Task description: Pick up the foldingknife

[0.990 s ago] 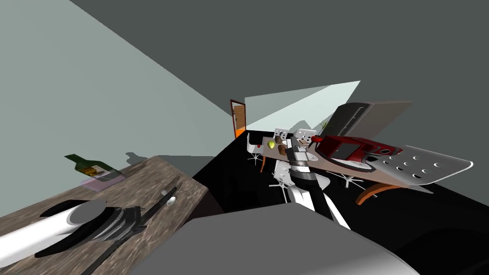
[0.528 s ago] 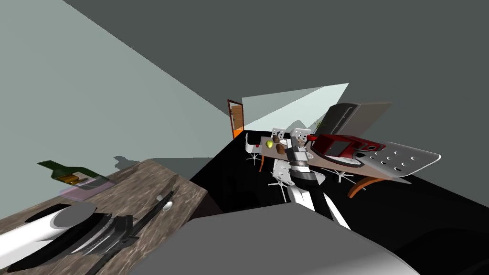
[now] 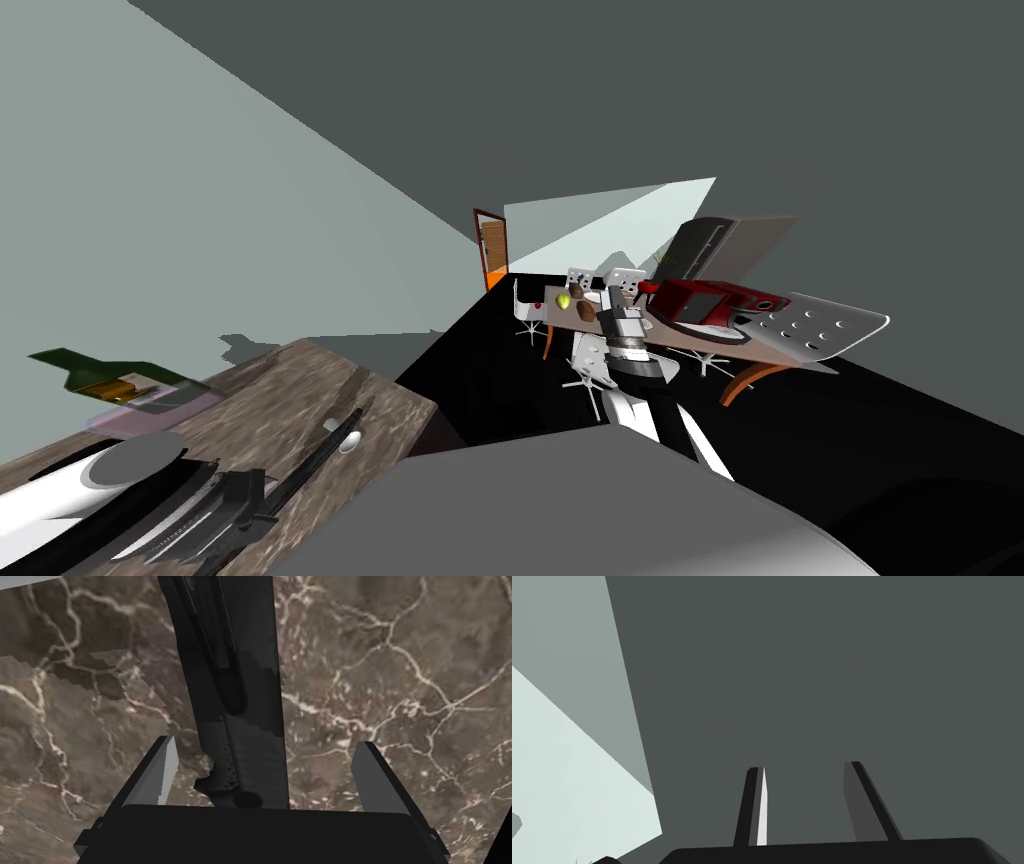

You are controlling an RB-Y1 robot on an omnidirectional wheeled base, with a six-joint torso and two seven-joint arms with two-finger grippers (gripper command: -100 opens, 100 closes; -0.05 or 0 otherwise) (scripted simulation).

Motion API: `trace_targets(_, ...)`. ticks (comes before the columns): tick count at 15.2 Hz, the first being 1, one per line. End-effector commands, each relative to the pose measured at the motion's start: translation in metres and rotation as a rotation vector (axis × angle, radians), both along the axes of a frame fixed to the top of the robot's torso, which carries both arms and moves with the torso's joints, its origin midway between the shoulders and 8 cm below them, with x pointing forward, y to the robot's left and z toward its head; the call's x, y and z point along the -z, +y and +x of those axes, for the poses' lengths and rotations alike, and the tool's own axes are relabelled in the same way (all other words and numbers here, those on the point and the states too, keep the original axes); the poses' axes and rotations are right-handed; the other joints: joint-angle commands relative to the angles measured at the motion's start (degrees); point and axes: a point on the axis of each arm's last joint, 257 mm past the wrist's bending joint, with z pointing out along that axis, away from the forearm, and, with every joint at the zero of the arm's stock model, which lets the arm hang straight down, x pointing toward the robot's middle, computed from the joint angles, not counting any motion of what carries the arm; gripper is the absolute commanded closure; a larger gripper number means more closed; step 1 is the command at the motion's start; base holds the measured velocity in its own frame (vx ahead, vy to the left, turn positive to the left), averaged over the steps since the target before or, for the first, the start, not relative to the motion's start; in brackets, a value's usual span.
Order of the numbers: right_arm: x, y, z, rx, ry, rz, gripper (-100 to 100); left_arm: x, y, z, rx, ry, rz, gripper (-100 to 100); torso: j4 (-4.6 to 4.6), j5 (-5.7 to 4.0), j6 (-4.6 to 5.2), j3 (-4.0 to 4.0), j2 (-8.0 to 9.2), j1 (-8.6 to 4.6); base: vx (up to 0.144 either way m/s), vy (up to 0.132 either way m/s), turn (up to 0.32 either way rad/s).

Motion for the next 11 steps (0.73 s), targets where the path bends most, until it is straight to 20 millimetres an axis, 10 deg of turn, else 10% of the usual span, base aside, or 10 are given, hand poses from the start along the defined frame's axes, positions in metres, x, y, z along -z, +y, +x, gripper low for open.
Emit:
trace_targets(1,0.0,0.0,0.0,0.0,0.0,0.0,0,0.012,0.0,0.0,-0.002,-0.004,0.006,-100,0.0,0.0,0.0,0.0,0.0,0.0,-0.012,-0.014,-0.034)
trace_targets(3,0.0,0.0,0.0,0.0,0.0,0.0,0,0.011,-0.001,-0.002,-0.002,-0.002,0.004,-100,0.01,-0.06,-0.01,0.03,0.05,-0.22,-0.006,-0.026,-0.014)
trace_targets(4,0.0,0.0,0.0,0.0,0.0,0.0,0,0.012,0.0,-0.002,-0.002,-0.004,0.005,100,0.02,-0.08,-0.01,0.03,0.05,-0.25,-0.001,-0.006,0.002)
trace_targets(11,0.0,0.0,0.0,0.0,0.0,0.0,0,0.003,0.0,0.001,0.002,-0.006,0.006,100,0.01,-0.11,-0.04,0.06,0.09,-0.35,0.002,0.005,0.009)
